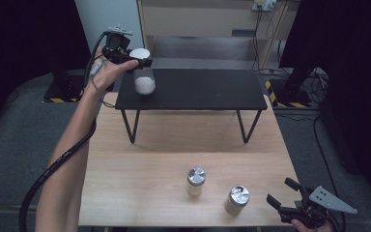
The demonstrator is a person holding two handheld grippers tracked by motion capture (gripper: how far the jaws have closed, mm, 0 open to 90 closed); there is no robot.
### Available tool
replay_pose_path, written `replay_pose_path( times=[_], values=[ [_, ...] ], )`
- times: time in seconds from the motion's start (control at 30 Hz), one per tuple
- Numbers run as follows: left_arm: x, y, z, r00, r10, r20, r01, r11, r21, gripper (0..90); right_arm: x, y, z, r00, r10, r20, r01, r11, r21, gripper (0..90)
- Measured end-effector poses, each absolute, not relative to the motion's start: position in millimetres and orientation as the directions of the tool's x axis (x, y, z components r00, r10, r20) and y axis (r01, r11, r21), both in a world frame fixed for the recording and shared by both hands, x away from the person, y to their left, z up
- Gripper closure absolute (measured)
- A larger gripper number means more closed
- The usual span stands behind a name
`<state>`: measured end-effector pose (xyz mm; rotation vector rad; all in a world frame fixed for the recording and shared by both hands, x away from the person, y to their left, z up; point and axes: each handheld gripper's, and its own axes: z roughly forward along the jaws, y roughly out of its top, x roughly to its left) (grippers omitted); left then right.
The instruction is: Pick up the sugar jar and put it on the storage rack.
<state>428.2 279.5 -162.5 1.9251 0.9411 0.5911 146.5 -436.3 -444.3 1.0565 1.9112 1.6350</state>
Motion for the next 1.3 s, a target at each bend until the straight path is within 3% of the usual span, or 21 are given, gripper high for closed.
replay_pose_path(
  times=[0.73,1.3],
  values=[
    [431,277,-174,0.604,0.796,0.045,0.388,-0.343,0.856,31.7,146,-436,-444,-0.628,0.761,0.162,0.277,0.024,0.961,3.4],
    [429,283,-187,0.600,0.799,0.023,0.363,-0.298,0.883,31.5,146,-436,-444,-0.628,0.761,0.164,0.280,0.024,0.960,3.4]
  ],
)
